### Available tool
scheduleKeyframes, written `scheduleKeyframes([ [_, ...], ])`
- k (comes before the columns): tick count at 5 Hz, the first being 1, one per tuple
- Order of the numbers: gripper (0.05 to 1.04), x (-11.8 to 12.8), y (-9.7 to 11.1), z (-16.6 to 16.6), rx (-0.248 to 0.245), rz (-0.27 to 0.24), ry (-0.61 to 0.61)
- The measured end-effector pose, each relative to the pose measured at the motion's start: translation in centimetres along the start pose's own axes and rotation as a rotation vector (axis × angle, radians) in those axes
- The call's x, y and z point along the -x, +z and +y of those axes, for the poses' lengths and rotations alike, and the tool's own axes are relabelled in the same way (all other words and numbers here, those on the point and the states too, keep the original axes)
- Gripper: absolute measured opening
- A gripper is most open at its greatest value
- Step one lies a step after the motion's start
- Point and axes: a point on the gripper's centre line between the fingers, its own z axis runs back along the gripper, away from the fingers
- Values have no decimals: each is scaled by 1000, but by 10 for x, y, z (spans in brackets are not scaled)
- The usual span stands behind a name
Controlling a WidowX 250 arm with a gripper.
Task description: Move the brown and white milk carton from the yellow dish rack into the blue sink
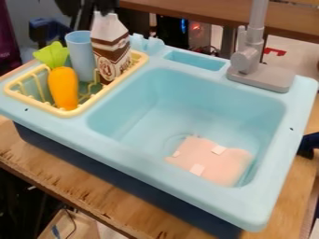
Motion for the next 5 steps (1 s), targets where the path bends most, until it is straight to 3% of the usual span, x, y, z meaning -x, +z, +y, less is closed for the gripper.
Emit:
scheduleKeyframes([
  [2,1003,-32,-11,12,-18,-9,-9],
  [3,1003,-39,-18,19,-63,16,-9],
  [5,1003,-46,-35,13,-105,70,-14],
])
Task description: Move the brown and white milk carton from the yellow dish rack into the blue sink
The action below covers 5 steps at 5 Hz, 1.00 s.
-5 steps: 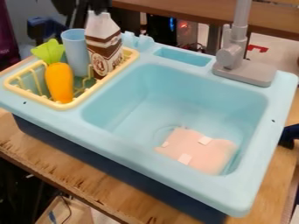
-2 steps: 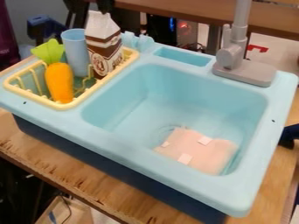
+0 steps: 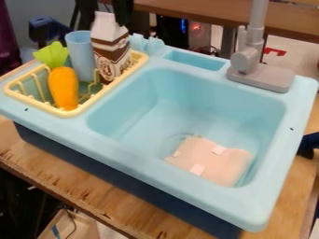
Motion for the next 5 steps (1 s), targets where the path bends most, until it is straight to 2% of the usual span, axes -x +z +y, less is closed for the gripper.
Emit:
scheduleKeyframes([
  [1,1003,-2,0,-3,-1,-12,-8],
  [2,971,-3,-8,-4,-30,14,-7],
  [3,803,-4,-13,-3,-36,8,2],
  [5,803,0,-7,-9,-2,-1,8],
])
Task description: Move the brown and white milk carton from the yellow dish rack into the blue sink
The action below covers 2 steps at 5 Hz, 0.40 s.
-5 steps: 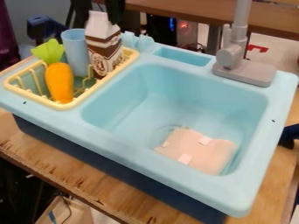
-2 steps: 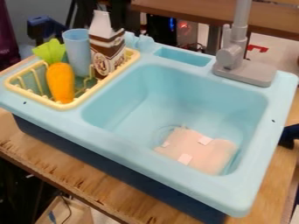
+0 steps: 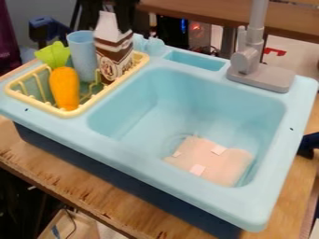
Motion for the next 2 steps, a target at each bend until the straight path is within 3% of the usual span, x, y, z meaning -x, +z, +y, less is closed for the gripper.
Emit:
scheduleKeyframes([
  [2,802,19,55,-8,17,-160,12],
])
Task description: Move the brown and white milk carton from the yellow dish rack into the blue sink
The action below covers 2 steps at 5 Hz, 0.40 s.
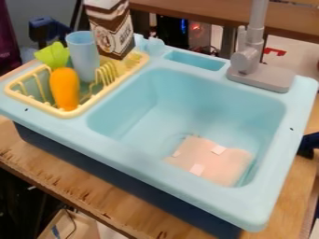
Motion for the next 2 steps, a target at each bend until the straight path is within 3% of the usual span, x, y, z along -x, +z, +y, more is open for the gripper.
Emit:
scheduleKeyframes([
  [1,802,10,4,-4,6,-7,-3],
  [2,802,19,-3,-19,20,33,-30],
])
